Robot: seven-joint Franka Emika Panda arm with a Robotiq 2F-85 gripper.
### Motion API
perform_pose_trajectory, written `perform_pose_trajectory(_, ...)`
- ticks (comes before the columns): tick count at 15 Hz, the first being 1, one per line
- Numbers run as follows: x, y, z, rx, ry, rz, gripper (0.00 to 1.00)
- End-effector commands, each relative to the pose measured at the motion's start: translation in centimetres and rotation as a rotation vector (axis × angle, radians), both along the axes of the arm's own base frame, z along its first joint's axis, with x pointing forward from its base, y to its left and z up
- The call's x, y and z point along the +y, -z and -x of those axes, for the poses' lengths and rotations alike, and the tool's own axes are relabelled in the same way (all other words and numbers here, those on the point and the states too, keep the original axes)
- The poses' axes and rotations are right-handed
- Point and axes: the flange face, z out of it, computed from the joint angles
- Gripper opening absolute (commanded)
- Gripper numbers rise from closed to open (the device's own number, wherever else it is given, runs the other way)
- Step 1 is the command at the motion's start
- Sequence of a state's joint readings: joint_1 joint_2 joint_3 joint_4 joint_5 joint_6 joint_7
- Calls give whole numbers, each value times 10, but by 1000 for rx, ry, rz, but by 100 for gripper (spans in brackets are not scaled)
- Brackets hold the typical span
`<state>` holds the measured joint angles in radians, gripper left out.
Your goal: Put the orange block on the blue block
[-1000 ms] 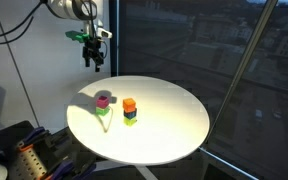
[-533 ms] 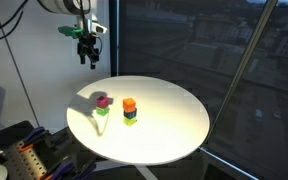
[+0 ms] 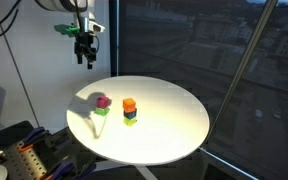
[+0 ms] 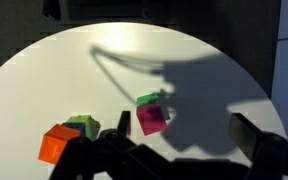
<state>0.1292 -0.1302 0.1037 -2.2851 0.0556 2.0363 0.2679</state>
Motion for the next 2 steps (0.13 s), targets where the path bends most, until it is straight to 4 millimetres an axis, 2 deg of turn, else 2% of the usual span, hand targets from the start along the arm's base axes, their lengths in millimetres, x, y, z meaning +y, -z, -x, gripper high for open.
perform_pose_trajectory(1, 0, 0, 0, 2, 0, 0, 100)
perform_pose_trajectory(2, 0, 0, 0, 2, 0, 0, 100)
